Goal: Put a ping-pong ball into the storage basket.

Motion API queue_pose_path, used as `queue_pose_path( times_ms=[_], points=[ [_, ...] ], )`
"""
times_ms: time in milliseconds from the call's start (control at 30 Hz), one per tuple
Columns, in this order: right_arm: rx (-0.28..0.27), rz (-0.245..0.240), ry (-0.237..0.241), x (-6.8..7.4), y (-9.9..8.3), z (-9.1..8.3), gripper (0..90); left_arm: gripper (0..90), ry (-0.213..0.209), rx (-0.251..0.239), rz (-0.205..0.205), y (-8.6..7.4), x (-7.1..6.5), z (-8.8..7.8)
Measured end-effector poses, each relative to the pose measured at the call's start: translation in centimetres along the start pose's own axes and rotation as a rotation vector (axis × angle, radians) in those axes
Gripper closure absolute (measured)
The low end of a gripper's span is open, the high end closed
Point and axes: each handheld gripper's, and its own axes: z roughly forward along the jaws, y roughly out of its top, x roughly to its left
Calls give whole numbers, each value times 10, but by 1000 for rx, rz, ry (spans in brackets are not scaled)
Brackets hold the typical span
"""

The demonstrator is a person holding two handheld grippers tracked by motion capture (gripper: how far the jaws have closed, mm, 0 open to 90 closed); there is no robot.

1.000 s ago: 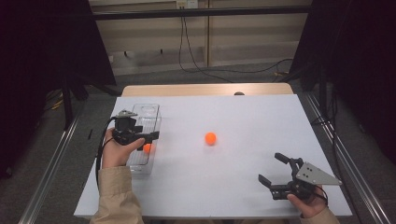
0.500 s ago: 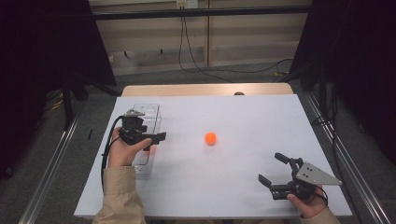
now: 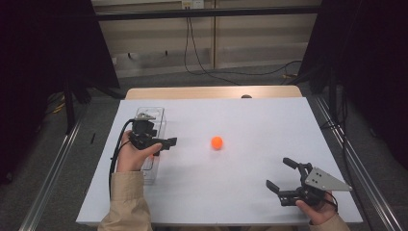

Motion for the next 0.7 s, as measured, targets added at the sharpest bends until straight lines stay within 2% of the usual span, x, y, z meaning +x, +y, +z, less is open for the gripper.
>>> queue_pose_path(
  times_ms=[567,700],
  points=[
    [-2,-1,0,0,0,0,42,112,-4,8,7,2,-8,7],
    [-2,0,1,0,0,0,42,112,-16,11,16,3,-11,10]
  ],
)
